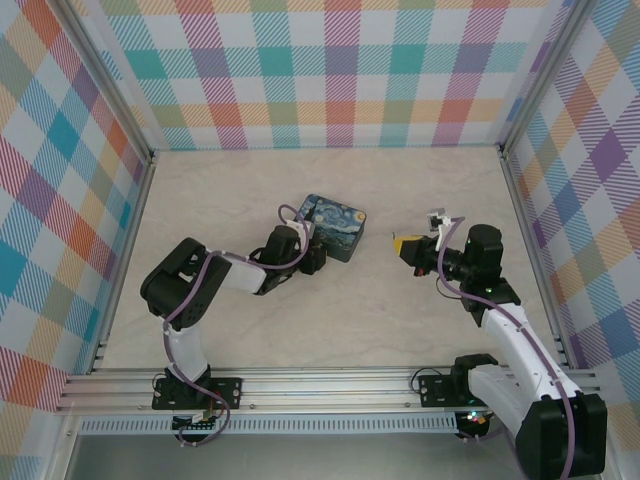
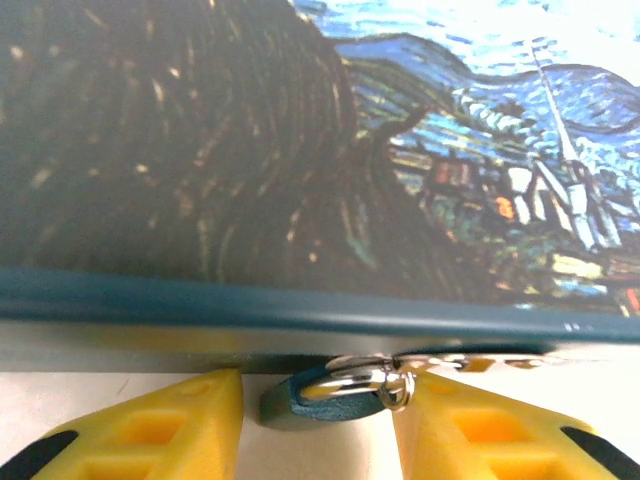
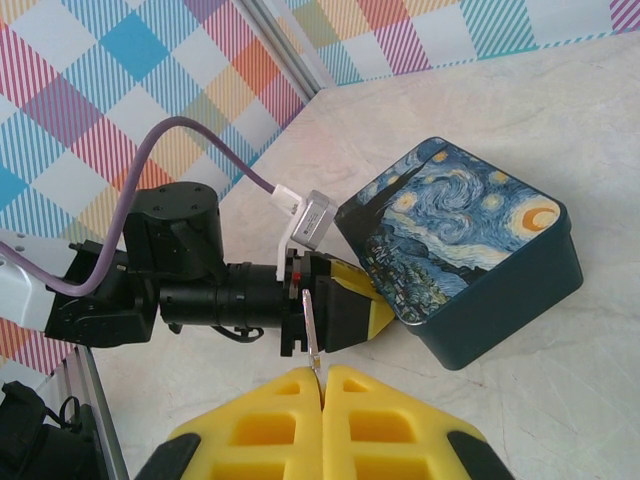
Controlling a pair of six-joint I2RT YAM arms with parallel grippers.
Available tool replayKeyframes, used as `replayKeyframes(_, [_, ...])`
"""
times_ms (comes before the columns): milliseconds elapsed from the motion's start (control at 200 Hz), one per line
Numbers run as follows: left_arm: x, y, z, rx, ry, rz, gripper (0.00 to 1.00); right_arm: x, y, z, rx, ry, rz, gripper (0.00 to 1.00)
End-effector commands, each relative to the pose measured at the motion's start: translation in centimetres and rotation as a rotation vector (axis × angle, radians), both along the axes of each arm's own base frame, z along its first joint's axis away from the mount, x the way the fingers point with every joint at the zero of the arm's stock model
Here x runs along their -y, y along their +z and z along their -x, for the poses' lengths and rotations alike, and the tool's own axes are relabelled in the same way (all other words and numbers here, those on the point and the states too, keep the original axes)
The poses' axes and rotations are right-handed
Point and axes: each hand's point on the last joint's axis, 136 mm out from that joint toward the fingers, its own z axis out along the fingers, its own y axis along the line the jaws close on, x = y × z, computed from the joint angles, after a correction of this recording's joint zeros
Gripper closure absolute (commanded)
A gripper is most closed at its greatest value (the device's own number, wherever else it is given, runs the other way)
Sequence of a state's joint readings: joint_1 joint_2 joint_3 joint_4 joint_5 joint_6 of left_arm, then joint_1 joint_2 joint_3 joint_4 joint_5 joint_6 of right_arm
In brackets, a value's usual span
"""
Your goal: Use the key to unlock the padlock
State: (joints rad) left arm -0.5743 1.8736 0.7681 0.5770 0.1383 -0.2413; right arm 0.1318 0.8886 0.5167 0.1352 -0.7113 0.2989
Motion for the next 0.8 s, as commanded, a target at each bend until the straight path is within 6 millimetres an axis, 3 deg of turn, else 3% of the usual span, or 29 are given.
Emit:
replayKeyframes(0, [1.0,-0.5,-0.4,-0.027,-0.027,0.041,0.57,-0.4,0.8,0.1,0.054,0.029,-0.003,0.99])
replayKeyframes(465, [2.8,1.8,0.1,-0.046,-0.086,0.139,0.58,-0.5,0.7,0.2,0.056,0.033,-0.007,0.98])
replayKeyframes(795, [3.1,1.3,-0.1,-0.064,-0.080,0.118,0.60,-0.4,0.7,0.2,0.056,0.032,-0.006,0.98])
